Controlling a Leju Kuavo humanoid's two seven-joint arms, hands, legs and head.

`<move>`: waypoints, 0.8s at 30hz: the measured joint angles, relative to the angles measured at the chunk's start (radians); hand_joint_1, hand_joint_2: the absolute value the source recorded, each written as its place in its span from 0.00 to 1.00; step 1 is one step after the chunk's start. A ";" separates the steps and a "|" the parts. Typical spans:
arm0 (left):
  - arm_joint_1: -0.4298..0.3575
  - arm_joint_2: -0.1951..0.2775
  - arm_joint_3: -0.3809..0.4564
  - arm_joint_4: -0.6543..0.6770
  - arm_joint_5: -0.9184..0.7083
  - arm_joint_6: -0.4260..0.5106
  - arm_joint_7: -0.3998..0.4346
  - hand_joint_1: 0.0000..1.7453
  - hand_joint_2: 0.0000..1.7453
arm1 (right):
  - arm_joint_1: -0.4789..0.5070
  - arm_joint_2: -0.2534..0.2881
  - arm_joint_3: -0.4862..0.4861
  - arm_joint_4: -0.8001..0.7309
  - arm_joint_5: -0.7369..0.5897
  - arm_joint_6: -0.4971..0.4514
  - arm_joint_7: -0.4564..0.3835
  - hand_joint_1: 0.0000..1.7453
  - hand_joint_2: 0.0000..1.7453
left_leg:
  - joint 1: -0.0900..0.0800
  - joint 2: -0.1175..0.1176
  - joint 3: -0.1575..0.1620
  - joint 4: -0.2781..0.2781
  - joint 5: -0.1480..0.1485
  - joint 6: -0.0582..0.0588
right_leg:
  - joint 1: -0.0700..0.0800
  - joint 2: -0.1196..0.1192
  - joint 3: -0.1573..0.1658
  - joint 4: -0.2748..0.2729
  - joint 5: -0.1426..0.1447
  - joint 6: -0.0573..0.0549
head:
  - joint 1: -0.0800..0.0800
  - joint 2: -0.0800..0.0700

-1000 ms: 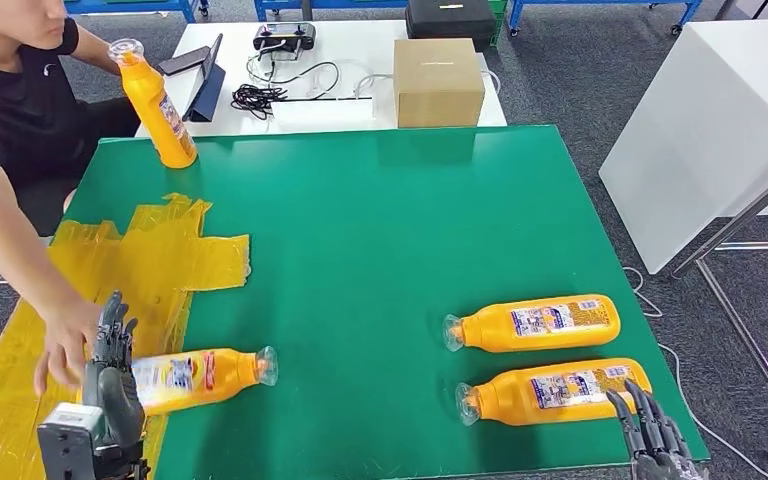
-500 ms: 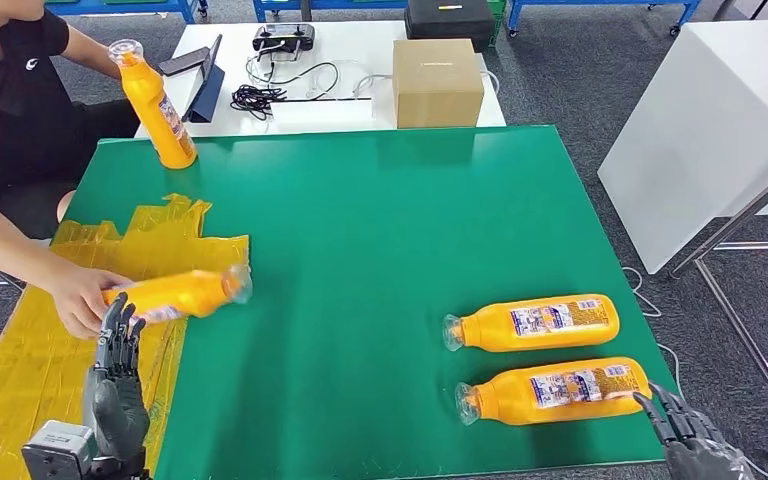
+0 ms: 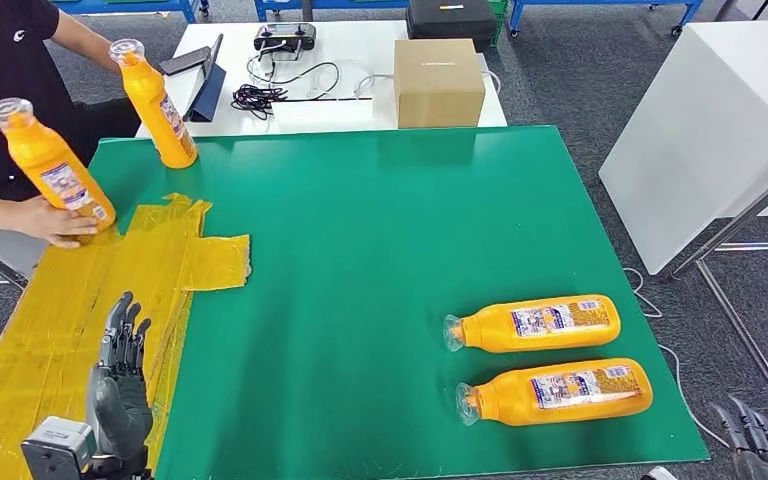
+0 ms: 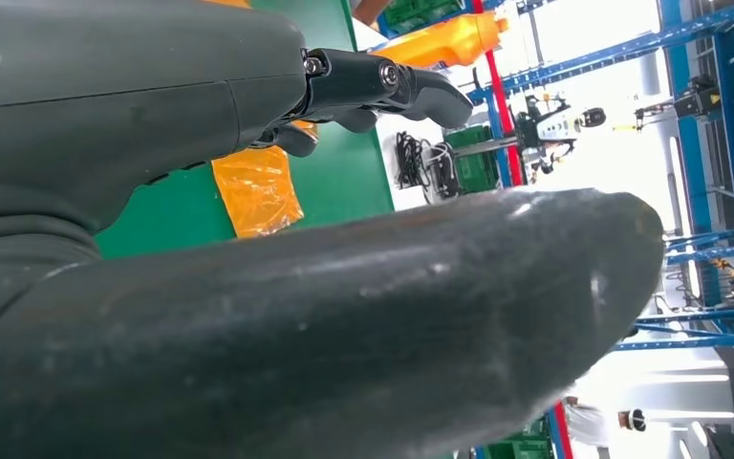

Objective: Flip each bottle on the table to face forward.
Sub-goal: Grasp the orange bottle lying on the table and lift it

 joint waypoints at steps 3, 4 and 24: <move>0.000 0.001 0.000 0.000 0.004 -0.007 0.002 0.00 0.00 | -0.027 0.011 -0.022 0.006 0.018 -0.002 -0.022 0.00 1.00 | 0.000 0.000 0.000 0.000 0.000 0.000 | 0.000 0.000 0.000 0.000 0.000 0.000 | 0.000 0.000; 0.000 0.001 0.000 0.000 0.004 -0.008 0.003 0.00 0.00 | -0.034 0.013 -0.026 0.008 0.022 -0.003 -0.024 0.00 1.00 | 0.000 0.000 0.000 0.000 0.000 0.000 | 0.000 0.000 0.000 0.000 0.000 0.000 | 0.000 0.000; -0.023 0.009 -0.014 0.001 0.018 -0.025 0.024 0.00 0.00 | -0.039 -0.129 0.215 0.124 -0.093 -0.188 0.274 0.00 1.00 | 0.000 0.000 0.001 0.000 0.001 0.000 | 0.000 0.000 0.010 0.000 0.000 0.000 | 0.000 0.000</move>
